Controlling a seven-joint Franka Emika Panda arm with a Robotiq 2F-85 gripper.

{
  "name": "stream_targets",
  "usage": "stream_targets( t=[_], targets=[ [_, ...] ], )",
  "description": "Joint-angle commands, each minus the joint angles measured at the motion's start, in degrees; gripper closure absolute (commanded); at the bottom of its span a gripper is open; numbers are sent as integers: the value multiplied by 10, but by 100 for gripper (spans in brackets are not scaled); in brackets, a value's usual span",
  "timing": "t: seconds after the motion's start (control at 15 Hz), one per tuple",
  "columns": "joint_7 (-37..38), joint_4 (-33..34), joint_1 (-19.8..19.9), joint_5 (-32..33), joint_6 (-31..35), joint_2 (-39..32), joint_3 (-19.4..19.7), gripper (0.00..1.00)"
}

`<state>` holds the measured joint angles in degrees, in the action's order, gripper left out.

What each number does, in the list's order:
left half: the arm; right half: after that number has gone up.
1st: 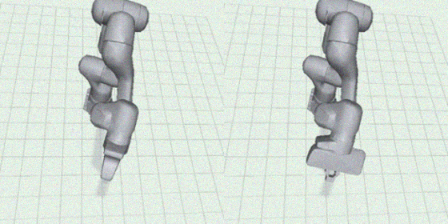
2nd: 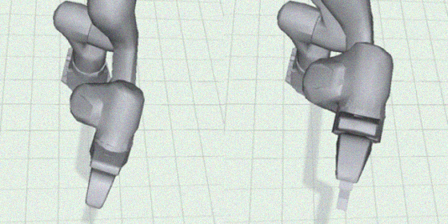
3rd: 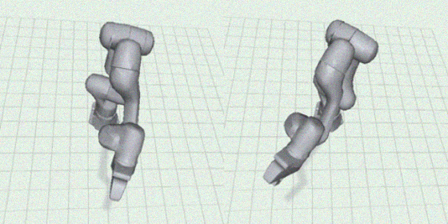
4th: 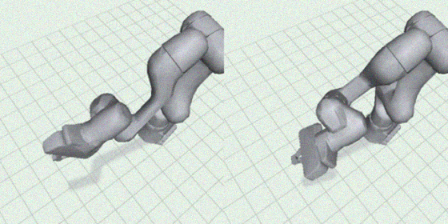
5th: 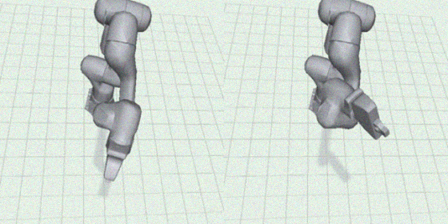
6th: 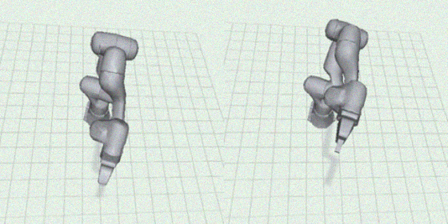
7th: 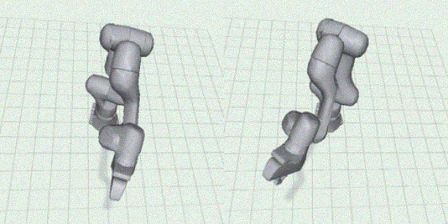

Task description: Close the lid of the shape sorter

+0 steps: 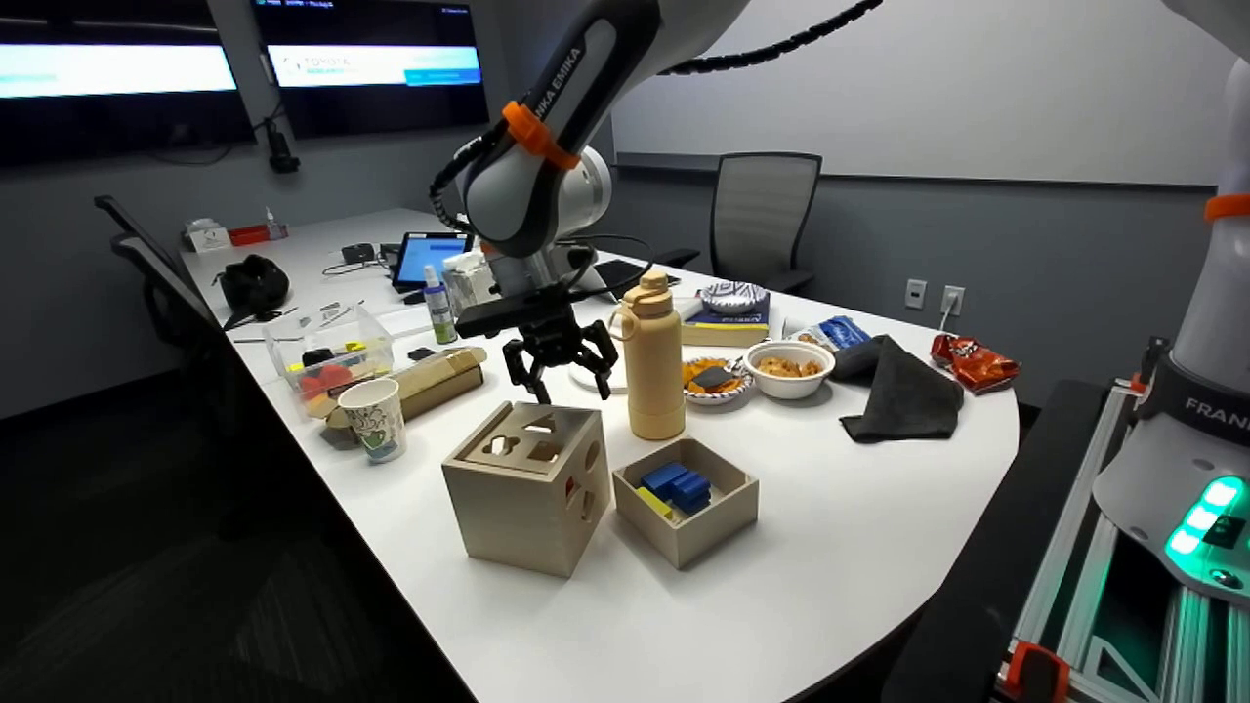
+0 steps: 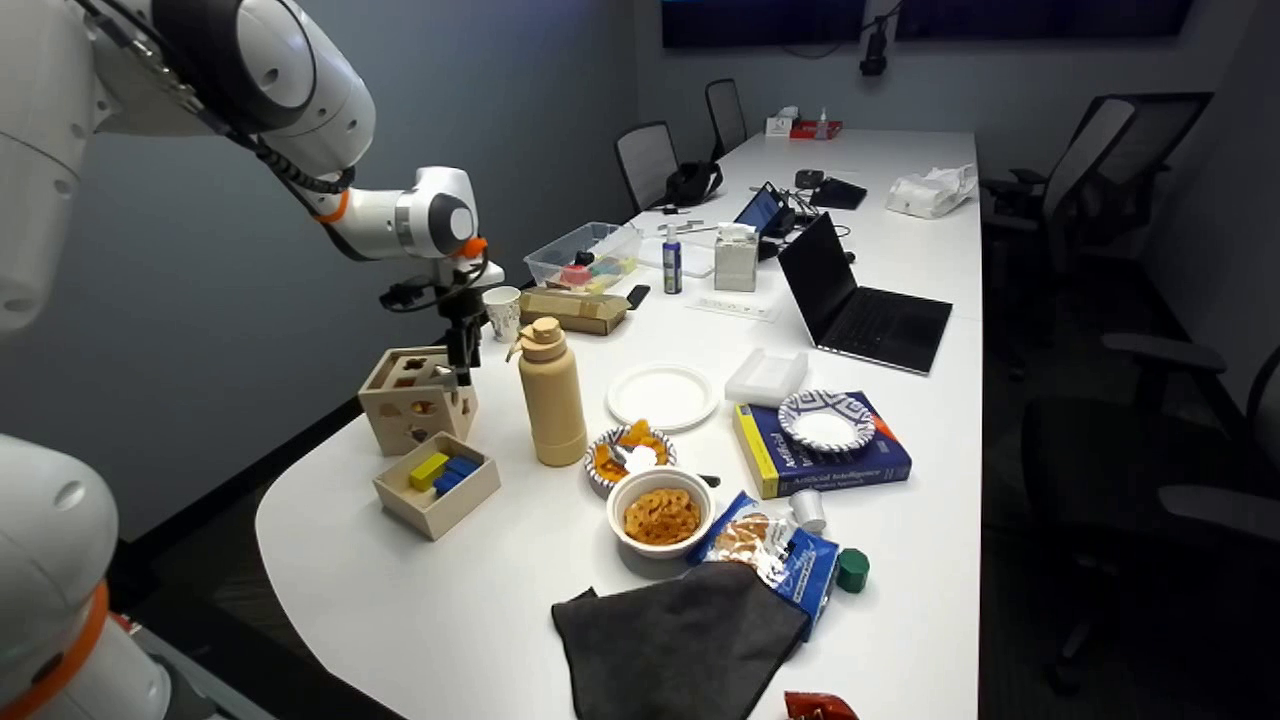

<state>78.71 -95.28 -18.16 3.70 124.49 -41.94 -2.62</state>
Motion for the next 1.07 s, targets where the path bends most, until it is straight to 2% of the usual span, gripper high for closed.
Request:
stream_targets(
  t=[0.0, 0.6, 1.0],
  targets=[
    [-14, 14, -5, -14, -13, -9, -4, 0],
    [-20, 15, -11, -15, -16, -12, -8, 0],
    [-22, -6, -13, -11, -11, 14, -6, 0]
  ],
)
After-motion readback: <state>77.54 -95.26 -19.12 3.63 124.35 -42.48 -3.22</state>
